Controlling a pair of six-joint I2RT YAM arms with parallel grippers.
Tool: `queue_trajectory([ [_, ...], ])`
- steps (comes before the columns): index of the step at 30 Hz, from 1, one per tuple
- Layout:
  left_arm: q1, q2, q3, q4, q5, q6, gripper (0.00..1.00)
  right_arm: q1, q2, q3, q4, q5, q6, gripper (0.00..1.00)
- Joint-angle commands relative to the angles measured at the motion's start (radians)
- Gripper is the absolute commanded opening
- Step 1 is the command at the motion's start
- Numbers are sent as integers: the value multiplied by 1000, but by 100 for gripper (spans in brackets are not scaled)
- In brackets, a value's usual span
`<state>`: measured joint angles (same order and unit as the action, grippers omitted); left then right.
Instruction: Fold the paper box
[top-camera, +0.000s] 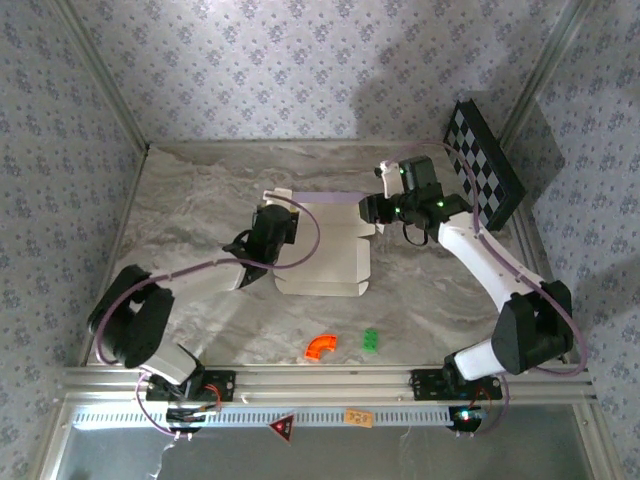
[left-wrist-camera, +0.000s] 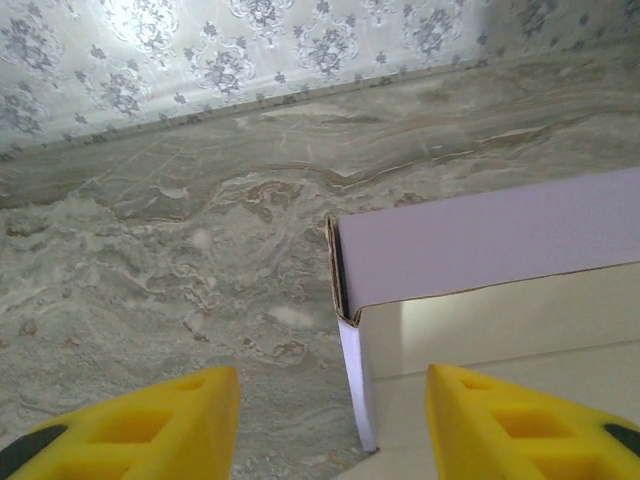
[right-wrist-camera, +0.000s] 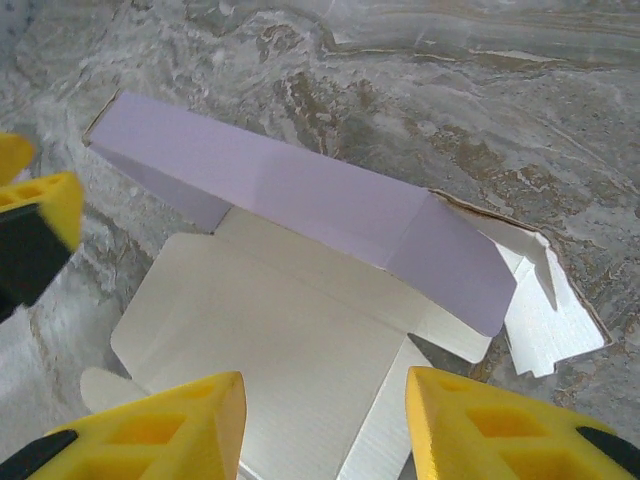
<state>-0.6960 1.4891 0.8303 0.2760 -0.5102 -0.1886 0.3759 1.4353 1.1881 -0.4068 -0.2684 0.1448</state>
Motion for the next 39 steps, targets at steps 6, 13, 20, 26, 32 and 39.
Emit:
queue_trajectory([
  [6, 163, -44, 193, -344, 334, -231, 57, -1, -27, -37, 69, 40, 191, 47],
  [13, 309, 85, 352, -445, 675, -365, 60, -40, 62, 46, 23, -61, 299, 47],
  [20, 318, 223, 491, -547, 819, -351, 61, -52, 159, 128, -16, -92, 304, 52],
  [26, 318, 280, 530, -592, 825, -358, 59, -56, 222, 179, -43, -80, 317, 52],
  [32, 318, 310, 544, -643, 809, -357, 50, -56, 283, 200, -39, -92, 347, 52],
  [39, 318, 318, 541, -644, 809, -362, 43, -44, 300, 141, 73, -139, 438, 48],
])
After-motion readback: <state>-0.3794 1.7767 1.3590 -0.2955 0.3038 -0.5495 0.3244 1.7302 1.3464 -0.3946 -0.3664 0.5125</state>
